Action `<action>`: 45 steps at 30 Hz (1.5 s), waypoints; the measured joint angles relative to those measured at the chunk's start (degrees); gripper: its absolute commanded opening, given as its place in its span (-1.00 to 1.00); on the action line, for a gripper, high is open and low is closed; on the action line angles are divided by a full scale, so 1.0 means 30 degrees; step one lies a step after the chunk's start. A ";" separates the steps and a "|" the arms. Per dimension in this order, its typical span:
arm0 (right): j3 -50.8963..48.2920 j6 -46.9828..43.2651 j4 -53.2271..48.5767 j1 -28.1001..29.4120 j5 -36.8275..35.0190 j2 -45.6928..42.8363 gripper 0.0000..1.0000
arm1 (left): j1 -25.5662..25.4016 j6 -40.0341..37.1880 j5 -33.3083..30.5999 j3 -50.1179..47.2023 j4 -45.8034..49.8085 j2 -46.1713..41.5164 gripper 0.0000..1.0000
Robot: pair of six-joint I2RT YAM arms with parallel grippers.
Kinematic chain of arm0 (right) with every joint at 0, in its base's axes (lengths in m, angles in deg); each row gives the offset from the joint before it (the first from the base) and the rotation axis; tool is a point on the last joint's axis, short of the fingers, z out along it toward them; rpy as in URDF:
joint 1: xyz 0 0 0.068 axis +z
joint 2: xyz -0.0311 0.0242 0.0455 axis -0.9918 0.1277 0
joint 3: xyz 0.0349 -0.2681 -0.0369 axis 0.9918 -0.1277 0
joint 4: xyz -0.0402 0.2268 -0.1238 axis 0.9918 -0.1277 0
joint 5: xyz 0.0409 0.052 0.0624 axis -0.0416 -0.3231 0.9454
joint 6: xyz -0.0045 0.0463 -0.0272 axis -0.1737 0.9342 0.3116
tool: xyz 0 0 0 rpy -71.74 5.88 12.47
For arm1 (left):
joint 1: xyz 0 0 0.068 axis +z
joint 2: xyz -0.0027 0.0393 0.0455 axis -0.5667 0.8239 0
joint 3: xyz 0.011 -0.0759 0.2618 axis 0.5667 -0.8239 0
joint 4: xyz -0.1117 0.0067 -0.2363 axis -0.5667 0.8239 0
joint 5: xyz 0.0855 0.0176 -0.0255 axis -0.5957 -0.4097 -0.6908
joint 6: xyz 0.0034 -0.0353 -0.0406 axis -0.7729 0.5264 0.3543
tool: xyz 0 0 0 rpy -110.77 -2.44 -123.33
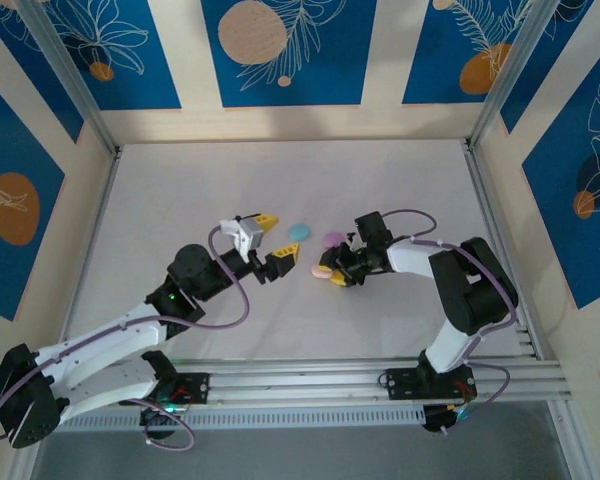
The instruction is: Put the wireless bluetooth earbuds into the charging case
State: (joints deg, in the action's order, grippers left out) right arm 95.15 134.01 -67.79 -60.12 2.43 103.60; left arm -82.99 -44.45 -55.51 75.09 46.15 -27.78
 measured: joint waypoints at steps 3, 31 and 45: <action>0.0022 -0.0270 -0.1654 -0.0073 -0.1515 -0.1158 0.28 | 0.0000 -0.0087 -0.0474 -0.0066 0.0109 -0.0007 0.56; -0.5952 -1.5497 0.6426 -0.5865 -1.2254 -0.6878 0.50 | 0.9938 -0.1370 -1.1424 -0.3621 0.5727 0.0036 1.00; -0.7023 -1.8389 1.3478 -0.6623 -0.7308 -0.6382 0.49 | 1.2058 -0.2805 -0.7621 -0.5435 -0.2812 0.7264 1.00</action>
State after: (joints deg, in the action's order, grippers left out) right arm 74.08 78.85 -27.35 -79.99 -19.49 84.46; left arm -46.82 -52.87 -78.37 58.78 37.72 -5.99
